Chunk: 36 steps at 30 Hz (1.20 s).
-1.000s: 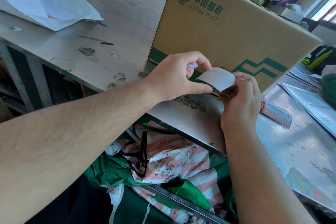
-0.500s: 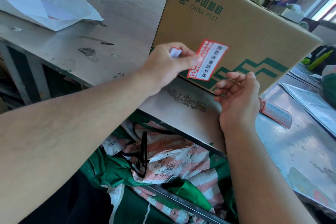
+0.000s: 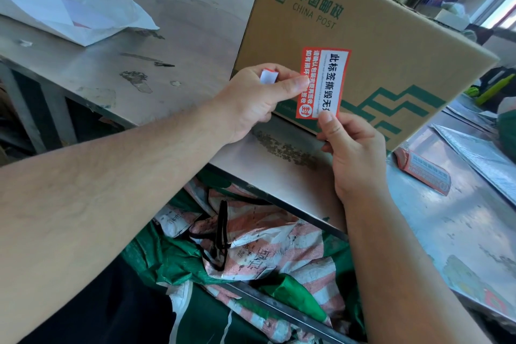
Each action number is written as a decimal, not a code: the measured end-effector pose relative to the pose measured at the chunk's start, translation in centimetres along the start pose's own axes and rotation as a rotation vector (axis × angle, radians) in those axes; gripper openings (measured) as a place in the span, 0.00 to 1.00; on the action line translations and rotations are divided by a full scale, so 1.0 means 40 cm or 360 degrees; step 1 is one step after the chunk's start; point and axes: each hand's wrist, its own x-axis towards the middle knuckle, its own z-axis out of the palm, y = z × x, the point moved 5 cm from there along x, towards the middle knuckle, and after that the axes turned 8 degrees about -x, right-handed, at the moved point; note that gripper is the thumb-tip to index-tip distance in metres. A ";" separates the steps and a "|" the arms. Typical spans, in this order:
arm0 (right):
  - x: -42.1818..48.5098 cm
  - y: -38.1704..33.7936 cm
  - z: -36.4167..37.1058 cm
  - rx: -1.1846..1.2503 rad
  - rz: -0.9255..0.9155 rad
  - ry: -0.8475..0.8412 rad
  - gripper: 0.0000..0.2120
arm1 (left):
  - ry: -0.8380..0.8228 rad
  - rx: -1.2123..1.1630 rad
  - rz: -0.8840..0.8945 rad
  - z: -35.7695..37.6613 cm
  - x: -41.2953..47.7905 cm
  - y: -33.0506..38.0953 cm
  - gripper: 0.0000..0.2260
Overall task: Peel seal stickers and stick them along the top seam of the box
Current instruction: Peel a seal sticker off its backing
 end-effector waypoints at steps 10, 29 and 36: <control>-0.001 0.011 -0.009 0.0152 0.0215 0.0090 0.06 | 0.0235 0.0138 0.0015 -0.027 0.008 0.000 0.20; 0.007 0.027 -0.014 0.0087 0.0186 0.0203 0.07 | 0.0075 0.0288 0.0321 -0.006 0.015 -0.015 0.05; 0.014 0.044 -0.028 0.0424 0.0267 0.0257 0.03 | 0.0208 0.0127 0.0258 -0.012 0.004 0.000 0.03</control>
